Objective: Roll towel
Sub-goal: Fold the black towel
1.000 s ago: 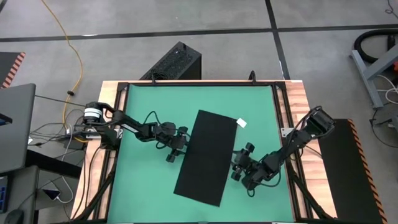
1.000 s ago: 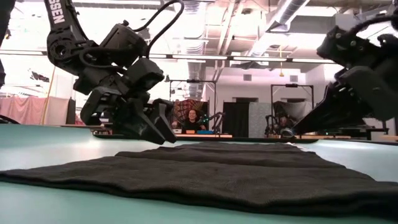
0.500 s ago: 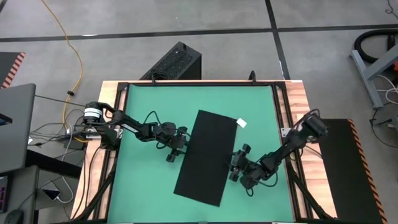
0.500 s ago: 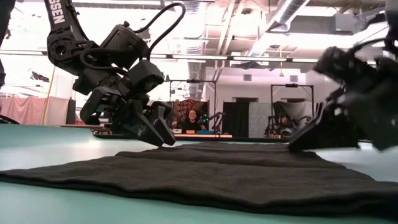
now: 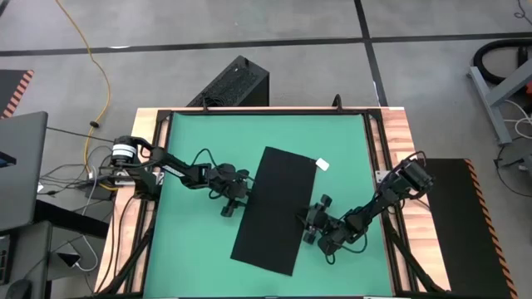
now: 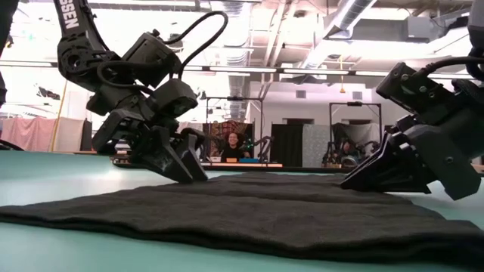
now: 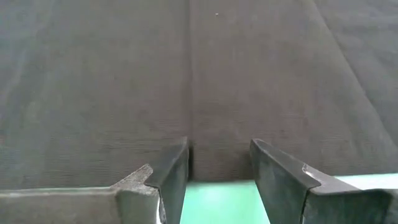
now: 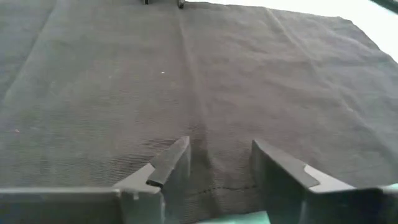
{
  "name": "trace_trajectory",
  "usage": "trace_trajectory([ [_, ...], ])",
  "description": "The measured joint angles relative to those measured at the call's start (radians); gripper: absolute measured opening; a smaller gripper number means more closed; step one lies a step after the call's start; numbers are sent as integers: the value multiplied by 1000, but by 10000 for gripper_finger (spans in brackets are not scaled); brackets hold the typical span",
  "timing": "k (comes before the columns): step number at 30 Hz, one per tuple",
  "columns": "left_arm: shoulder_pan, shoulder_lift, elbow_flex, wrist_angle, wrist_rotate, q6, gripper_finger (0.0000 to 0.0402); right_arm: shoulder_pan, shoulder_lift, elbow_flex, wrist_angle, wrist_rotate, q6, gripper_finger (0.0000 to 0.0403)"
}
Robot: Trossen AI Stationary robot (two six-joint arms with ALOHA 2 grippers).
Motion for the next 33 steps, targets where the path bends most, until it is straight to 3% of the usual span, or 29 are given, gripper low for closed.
trace_trajectory([
  [8,-1,-2,2,-34,-70,-11,162,0,1,1,-19,-20,16,102],
  [12,0,-2,2,-16,-125,-36,162,0,1,0,-22,-32,16,76],
  [27,6,-80,0,-17,-130,-19,162,-2,2,-1,-19,-42,11,72],
  [33,31,-63,0,-16,-50,13,162,-2,2,-2,-19,-43,9,72],
])
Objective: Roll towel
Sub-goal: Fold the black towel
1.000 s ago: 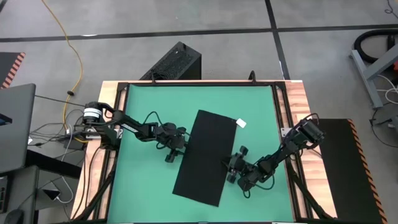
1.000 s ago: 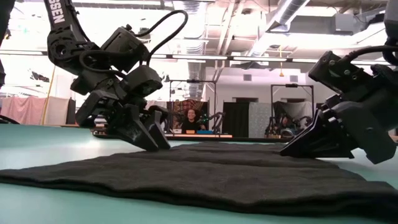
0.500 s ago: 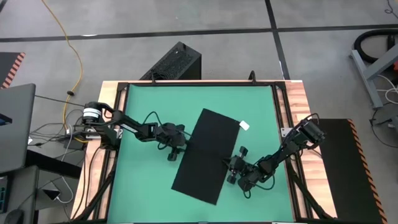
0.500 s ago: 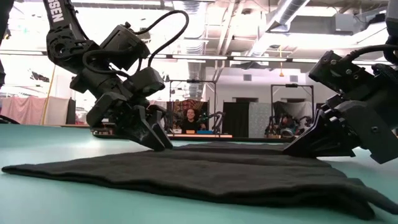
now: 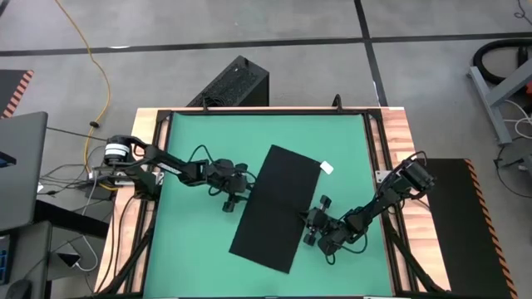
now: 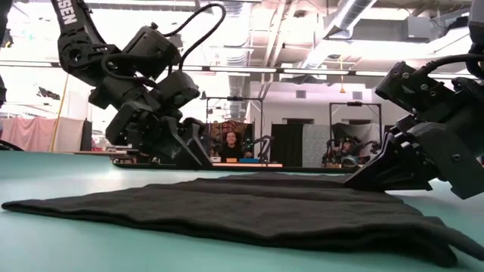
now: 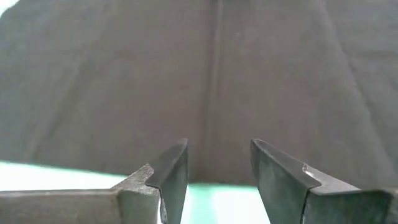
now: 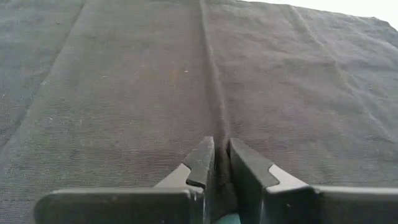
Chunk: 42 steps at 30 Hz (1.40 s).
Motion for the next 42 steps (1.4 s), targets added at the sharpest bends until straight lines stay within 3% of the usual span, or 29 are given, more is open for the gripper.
trace_trajectory([
  [17,2,143,65,38,12,18,114,-6,0,0,6,-26,-2,72],
  [23,12,134,65,-42,0,-27,62,-4,0,0,6,-30,-2,57],
  [28,16,134,64,-54,0,-94,8,-4,-10,0,3,-21,-6,14],
  [36,16,127,64,-65,23,-143,13,-11,-110,-4,-33,22,-83,6],
  [42,15,42,63,-130,28,-135,13,-41,-171,-2,-85,38,-104,5],
])
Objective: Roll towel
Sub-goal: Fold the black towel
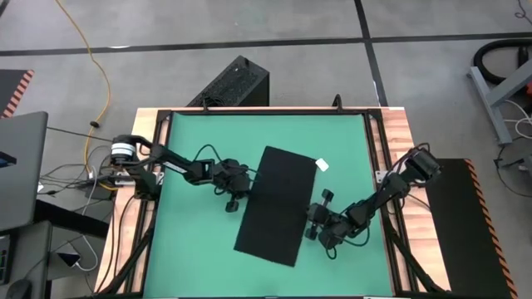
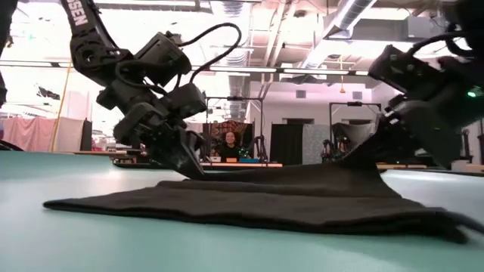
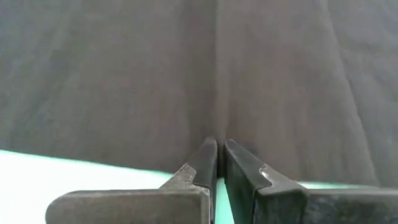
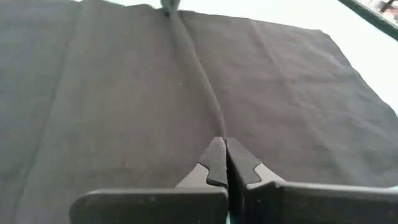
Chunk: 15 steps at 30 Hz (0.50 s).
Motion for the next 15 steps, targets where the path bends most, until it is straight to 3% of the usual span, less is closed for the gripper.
trace_trajectory([
  [8,-7,-40,-1,-88,-57,56,28,-26,9,1,10,-40,-3,5],
  [15,-8,-40,-1,-68,-59,106,94,-26,38,2,13,-59,31,5],
])
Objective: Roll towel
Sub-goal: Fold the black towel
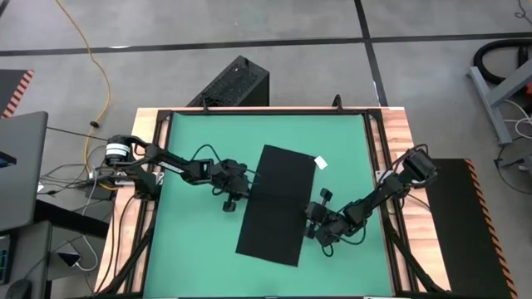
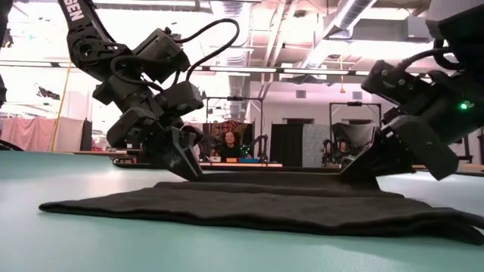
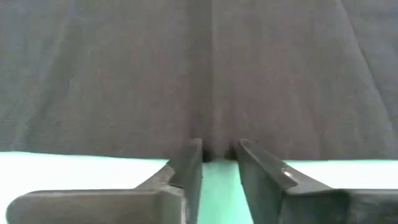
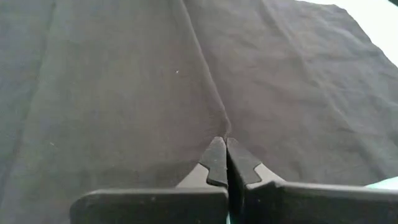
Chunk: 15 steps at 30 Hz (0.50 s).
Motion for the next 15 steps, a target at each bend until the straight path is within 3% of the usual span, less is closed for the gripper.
trace_trajectory([
  [8,3,-2,0,11,-27,12,183,2,4,0,-7,-35,0,6],
  [15,21,8,3,76,7,-45,198,2,4,1,-13,-36,0,6],
])
